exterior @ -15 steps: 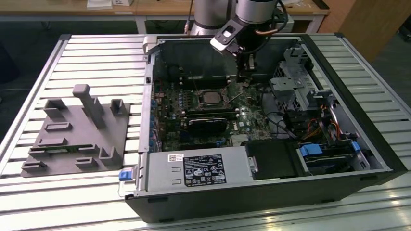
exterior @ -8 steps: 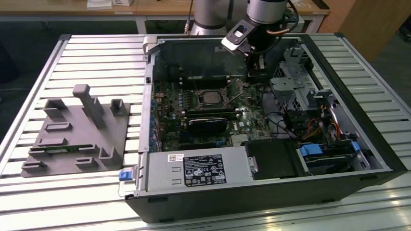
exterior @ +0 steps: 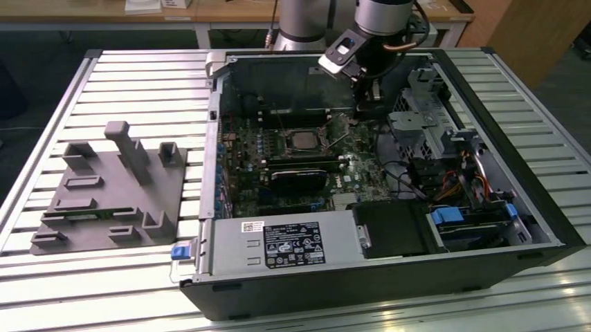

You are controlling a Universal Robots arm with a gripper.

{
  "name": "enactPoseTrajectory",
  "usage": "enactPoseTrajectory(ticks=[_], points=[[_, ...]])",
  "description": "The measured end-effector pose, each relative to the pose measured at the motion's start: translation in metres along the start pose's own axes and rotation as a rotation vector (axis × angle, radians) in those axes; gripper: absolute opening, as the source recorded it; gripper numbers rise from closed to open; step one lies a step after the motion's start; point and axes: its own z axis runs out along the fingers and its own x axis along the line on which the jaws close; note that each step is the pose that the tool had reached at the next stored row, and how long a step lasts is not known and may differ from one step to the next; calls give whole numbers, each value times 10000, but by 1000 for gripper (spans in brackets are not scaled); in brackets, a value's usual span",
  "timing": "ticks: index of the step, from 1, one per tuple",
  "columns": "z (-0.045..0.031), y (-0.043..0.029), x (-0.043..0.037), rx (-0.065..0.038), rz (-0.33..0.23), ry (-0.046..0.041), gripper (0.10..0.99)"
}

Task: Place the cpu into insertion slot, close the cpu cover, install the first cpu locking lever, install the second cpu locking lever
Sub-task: 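Close the cpu cover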

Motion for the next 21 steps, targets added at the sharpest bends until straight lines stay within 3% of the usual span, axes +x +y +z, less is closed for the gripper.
enactPoseTrajectory(ticks=[15, 21], points=[[206, 14, 4, 0, 1, -1, 106], [243, 13, 4, 0, 0, 0, 106]])
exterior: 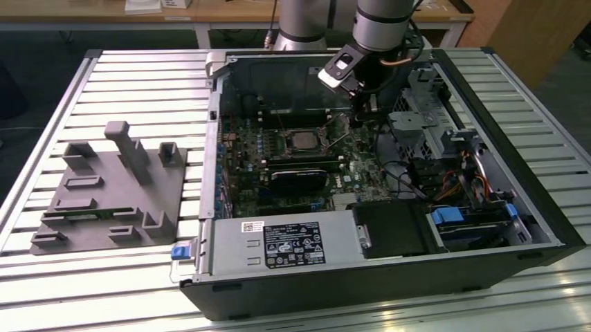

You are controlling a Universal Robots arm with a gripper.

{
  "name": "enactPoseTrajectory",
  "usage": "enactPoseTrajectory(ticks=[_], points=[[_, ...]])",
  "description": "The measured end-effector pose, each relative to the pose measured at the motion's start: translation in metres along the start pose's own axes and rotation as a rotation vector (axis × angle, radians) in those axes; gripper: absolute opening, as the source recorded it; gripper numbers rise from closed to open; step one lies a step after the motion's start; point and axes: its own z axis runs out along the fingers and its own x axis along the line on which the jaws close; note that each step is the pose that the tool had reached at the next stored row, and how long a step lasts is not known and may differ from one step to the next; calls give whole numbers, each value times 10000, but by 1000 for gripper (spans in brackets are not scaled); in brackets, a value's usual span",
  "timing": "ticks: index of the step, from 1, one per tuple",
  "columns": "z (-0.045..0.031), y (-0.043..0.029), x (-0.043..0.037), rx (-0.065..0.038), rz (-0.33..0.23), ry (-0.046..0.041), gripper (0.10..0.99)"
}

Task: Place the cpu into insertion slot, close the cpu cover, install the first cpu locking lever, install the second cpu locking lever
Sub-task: 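Close the cpu cover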

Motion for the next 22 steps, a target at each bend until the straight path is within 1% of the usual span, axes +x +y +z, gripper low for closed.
enactPoseTrajectory(ticks=[5, 8, 13, 22], points=[[0, -2, 0, 0, 0, 0, 106], [0, -26, 1, -1, 0, 0, 106], [-2, -108, 0, -1, 0, 1, 106], [-7, -293, -1, -3, 4, 4, 106]])
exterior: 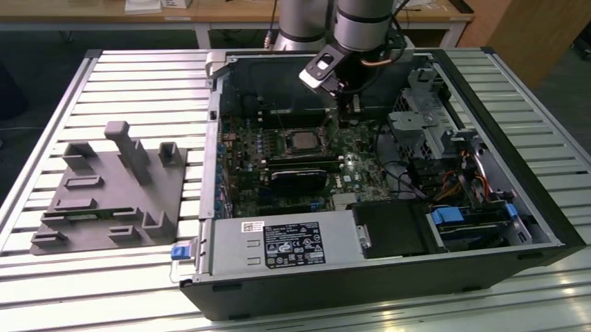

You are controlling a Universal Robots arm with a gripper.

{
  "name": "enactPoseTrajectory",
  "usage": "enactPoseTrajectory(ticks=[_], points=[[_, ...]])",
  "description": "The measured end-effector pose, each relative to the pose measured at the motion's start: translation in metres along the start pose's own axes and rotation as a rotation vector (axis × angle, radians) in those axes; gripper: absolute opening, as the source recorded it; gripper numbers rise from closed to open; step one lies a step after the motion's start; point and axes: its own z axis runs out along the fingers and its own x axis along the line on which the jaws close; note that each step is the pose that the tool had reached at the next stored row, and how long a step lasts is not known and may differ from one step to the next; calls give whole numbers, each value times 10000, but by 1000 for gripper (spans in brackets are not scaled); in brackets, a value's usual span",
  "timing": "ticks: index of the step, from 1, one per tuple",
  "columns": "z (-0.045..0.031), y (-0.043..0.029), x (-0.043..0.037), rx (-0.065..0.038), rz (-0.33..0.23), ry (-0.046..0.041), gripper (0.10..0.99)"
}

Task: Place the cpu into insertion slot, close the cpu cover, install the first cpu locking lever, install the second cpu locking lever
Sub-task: 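Close the cpu cover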

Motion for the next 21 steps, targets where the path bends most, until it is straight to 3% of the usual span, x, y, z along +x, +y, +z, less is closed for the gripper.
enactPoseTrajectory(ticks=[21], points=[[-11, -402, 0, -4, 8, 1, 106]])
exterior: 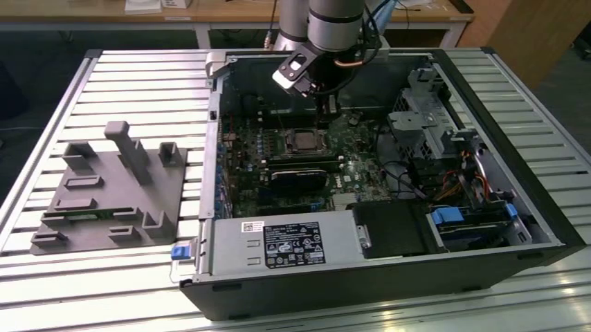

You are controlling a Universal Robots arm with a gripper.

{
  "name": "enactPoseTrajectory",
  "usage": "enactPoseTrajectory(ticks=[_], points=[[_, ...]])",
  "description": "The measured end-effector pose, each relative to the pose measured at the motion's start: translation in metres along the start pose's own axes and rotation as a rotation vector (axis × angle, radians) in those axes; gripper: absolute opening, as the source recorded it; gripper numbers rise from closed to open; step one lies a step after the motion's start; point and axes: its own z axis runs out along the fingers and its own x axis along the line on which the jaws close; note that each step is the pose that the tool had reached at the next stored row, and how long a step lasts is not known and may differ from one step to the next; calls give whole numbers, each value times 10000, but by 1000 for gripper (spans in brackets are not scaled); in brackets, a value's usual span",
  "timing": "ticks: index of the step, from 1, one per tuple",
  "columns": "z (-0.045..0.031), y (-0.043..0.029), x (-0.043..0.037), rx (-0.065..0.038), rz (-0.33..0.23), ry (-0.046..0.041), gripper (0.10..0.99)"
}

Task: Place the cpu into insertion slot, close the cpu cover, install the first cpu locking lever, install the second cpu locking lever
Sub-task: 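Close the cpu cover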

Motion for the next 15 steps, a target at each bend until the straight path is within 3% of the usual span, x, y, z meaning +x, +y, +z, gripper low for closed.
enactPoseTrajectory(ticks=[7, 15], points=[[0, -153, 0, -5, 0, 3, 106], [46, -258, 0, -3, 0, 1, 106]])
